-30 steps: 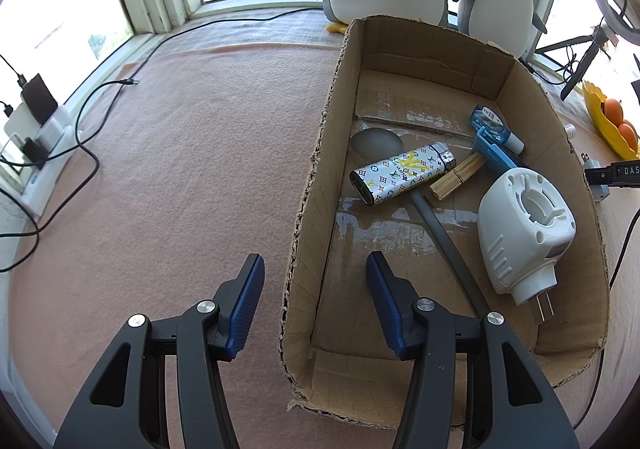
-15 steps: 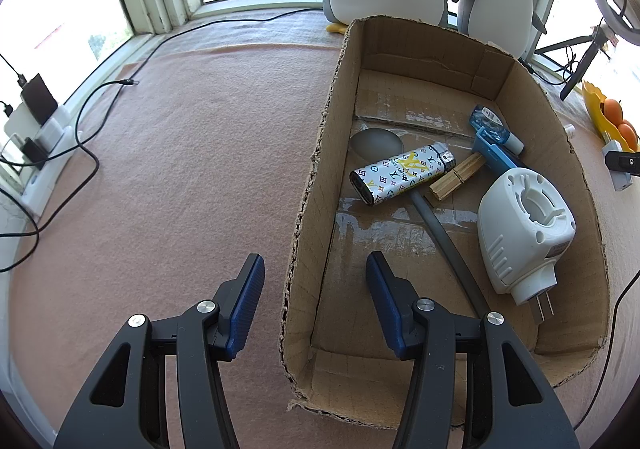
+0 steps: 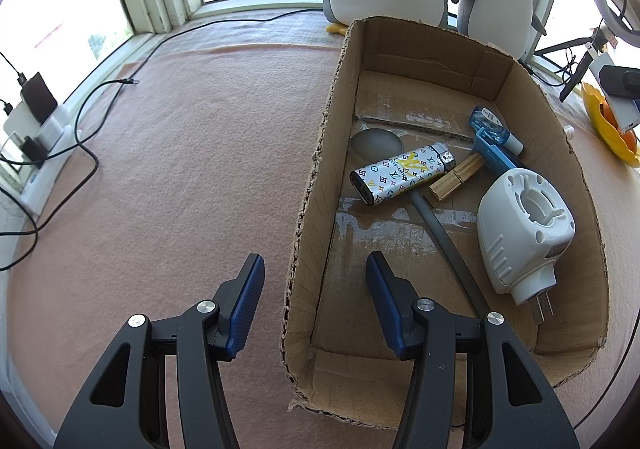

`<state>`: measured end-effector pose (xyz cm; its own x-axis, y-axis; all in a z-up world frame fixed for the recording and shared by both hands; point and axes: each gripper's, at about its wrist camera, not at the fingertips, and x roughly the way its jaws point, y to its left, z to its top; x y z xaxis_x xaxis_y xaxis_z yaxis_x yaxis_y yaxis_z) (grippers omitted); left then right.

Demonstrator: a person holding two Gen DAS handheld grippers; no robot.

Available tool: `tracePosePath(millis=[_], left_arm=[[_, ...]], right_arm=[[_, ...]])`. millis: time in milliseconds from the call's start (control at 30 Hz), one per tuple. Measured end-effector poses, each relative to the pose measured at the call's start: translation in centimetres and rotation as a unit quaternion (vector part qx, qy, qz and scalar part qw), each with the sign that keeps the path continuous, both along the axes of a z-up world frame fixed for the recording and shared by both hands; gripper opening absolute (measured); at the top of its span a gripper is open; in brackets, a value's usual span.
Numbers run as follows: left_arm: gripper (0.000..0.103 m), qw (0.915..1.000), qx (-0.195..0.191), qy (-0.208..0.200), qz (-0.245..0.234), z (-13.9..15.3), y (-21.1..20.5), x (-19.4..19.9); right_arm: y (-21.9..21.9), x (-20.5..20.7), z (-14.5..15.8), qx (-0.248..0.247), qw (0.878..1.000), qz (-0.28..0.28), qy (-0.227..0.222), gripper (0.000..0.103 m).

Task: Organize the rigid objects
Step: 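Carry the white charger into the box and release it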

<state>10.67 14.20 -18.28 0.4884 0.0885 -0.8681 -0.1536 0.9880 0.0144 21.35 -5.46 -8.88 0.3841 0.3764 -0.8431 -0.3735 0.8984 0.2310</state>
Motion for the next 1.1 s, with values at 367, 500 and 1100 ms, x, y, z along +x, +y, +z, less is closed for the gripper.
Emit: tracePosePath(millis=[367,500,1100], left_arm=[[0.053,1.0,-0.002,-0.001,0.001,0.0,0.0,0.0],[0.053,1.0,-0.003,-0.001,0.001,0.0,0.0,0.0],[0.053,1.0,-0.005,-0.002,0.003,-0.1,0.1,0.0]], right_arm=[[5.4,0.5,-1.1,0.02,0.999,0.033,0.005,0.032],[7.0,0.8,-2.1,0.012,0.999,0.042,0.01,0.032],[9.6,1.4,-4.2,-0.014,0.998,0.067,0.008,0.062]])
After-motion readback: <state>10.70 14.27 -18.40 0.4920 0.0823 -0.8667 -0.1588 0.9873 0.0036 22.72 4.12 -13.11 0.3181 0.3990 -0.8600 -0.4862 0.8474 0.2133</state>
